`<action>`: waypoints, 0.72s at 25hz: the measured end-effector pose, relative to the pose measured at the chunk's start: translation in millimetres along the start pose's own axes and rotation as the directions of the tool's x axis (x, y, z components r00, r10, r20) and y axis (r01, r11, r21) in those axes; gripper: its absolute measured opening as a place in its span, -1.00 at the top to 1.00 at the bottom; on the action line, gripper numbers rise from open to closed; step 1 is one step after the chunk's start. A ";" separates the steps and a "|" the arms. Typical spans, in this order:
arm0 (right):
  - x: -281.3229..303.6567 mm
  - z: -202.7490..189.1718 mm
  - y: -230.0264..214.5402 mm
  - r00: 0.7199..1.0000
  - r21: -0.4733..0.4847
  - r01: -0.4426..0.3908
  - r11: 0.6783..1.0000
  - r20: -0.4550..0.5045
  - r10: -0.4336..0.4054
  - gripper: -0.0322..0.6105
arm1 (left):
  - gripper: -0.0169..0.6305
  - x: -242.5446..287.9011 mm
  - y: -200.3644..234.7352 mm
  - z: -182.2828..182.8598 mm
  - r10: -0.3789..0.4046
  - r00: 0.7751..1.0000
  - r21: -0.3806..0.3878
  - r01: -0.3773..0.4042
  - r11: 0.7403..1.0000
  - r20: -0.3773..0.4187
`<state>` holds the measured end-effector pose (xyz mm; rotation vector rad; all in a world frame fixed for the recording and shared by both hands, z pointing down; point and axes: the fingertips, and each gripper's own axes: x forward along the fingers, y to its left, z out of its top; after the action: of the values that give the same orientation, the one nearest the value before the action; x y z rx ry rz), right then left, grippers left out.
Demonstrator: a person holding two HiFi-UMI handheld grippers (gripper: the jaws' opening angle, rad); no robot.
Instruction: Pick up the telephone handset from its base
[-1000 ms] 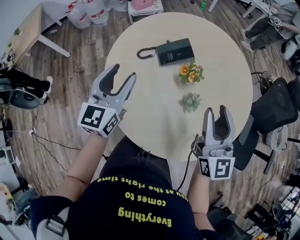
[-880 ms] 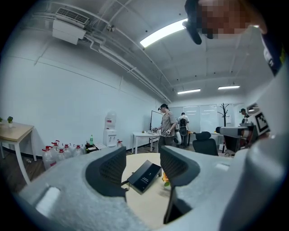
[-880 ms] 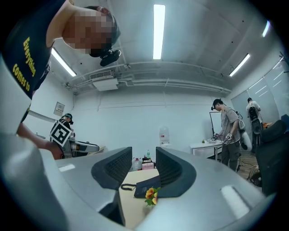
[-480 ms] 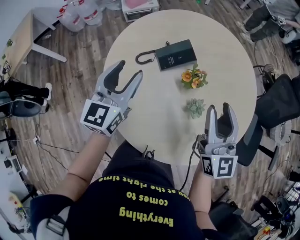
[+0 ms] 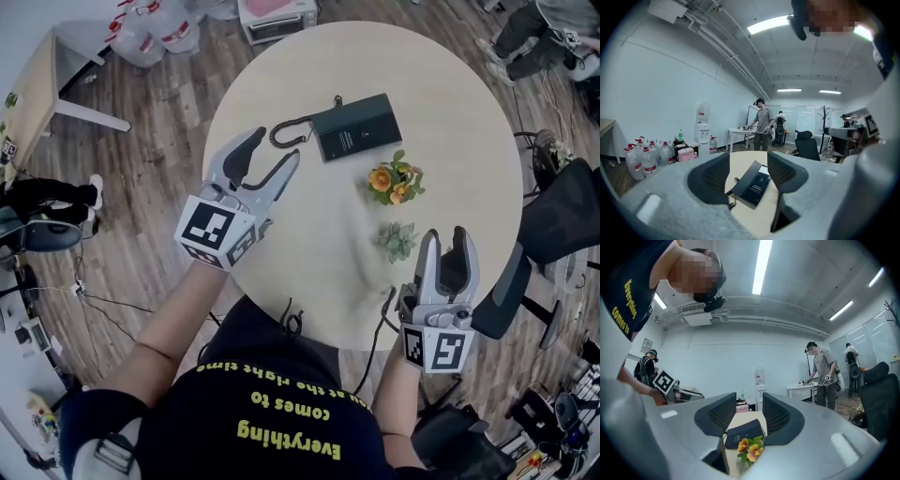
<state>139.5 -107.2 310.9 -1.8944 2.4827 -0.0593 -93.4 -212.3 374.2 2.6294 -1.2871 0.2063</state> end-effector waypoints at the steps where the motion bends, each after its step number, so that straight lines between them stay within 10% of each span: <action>1: 3.3 -4.9 -2.7 1.000 0.005 0.004 1.000 -0.013 -0.004 0.37 | 0.17 5.3 2.3 -2.0 -0.004 1.000 0.000 0.004 1.000 -0.004; 18: 38.9 -53.6 -30.1 0.993 0.043 0.013 0.999 -0.115 -0.008 0.26 | 0.15 116.2 17.3 -61.2 -0.096 0.986 0.022 0.100 0.995 -0.134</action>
<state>156.3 -151.6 366.0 -1.9393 2.5203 -0.2270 -38.3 -296.3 460.6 2.6443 -1.1174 0.3795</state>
